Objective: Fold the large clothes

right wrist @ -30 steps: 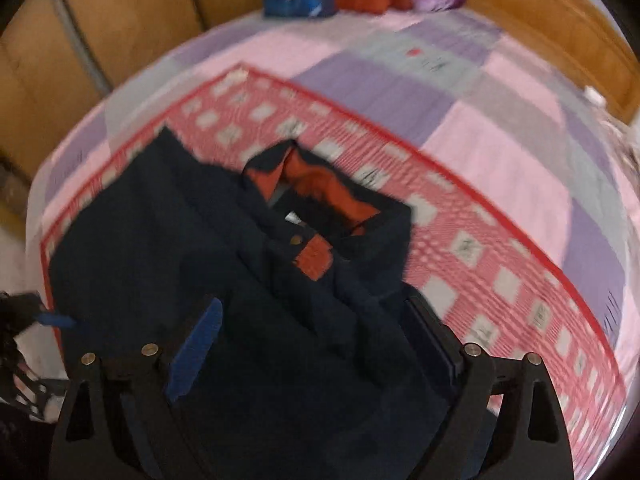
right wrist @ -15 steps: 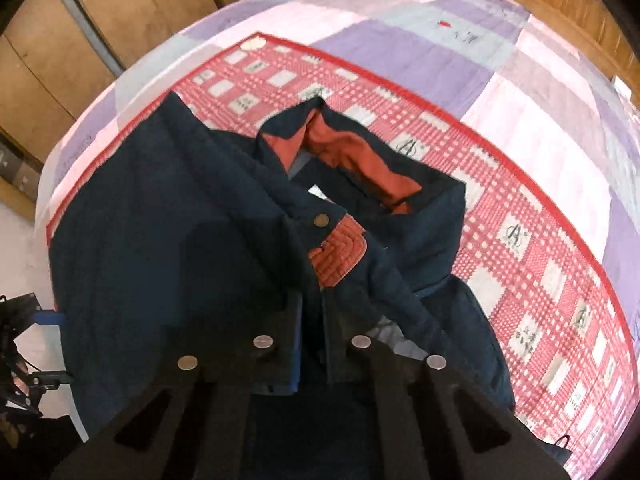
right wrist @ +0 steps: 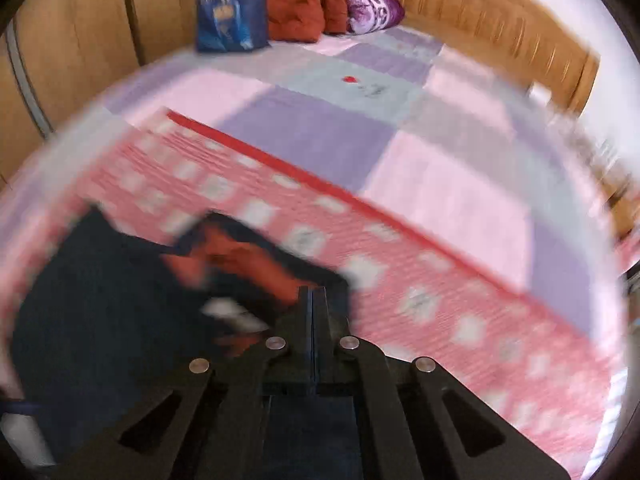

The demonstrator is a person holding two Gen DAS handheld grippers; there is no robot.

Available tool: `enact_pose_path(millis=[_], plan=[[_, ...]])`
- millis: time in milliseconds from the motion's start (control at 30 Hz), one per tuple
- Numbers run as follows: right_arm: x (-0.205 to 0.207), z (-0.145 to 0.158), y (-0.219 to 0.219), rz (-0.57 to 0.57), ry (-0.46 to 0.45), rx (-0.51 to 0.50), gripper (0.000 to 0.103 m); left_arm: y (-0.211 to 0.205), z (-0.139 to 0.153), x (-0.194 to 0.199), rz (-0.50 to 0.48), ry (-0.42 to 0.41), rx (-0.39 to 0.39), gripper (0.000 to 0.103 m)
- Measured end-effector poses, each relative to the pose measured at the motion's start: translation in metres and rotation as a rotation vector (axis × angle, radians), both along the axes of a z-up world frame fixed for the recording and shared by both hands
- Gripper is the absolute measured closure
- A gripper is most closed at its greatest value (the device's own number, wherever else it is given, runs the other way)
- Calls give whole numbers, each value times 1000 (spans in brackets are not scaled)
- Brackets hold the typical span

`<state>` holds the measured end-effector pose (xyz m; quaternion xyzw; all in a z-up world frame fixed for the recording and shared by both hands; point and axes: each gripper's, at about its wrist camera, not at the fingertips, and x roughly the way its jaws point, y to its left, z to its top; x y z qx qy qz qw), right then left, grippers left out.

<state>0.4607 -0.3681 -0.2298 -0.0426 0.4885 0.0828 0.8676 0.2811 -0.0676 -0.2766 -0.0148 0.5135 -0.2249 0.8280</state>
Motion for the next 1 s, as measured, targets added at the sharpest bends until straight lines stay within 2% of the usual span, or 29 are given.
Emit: enact_pose_path(millis=[33, 67, 100, 133, 167, 267, 367, 433, 500, 533, 633, 800, 933, 1000], plan=[[-13, 6, 0, 12, -9, 50, 100, -1, -3, 2, 2, 2, -4, 25], [-29, 11, 3, 46, -20, 59, 96, 1, -6, 2, 4, 0, -9, 24], [-44, 11, 8, 72, -12, 26, 76, 2, -5, 1, 9, -5, -17, 24], [-63, 10, 12, 89, 10, -16, 47, 4, -4, -2, 18, -13, -29, 24], [-78, 10, 13, 95, 31, -15, 38, 7, -2, -4, 25, -17, -50, 24], [-146, 12, 16, 51, 31, 67, 36, 11, 4, -25, 29, -4, -120, 24], [-229, 9, 27, -3, 2, 26, 36, 4, 10, -53, -28, -14, -128, 24], [-276, -4, 32, -73, 38, 2, 36, -4, 5, -67, -87, 14, -114, 24], [-298, -19, 36, -103, 72, -22, 36, -15, -5, -76, -136, 20, -64, 24], [-303, -30, 41, -108, 88, -50, 36, -20, -10, -77, -153, -4, -30, 24], [-287, -64, 47, -99, 125, -116, 36, -31, -26, -61, -156, -29, 13, 23], [-224, -79, 37, -138, 43, -165, 33, -53, -29, -18, -128, -68, 49, 20], [-199, -68, 28, -155, -34, -157, 33, -61, -15, 10, -81, -80, 20, 18], [-191, -57, 20, -185, -78, -126, 33, -62, -3, 15, -70, -112, -10, 18]])
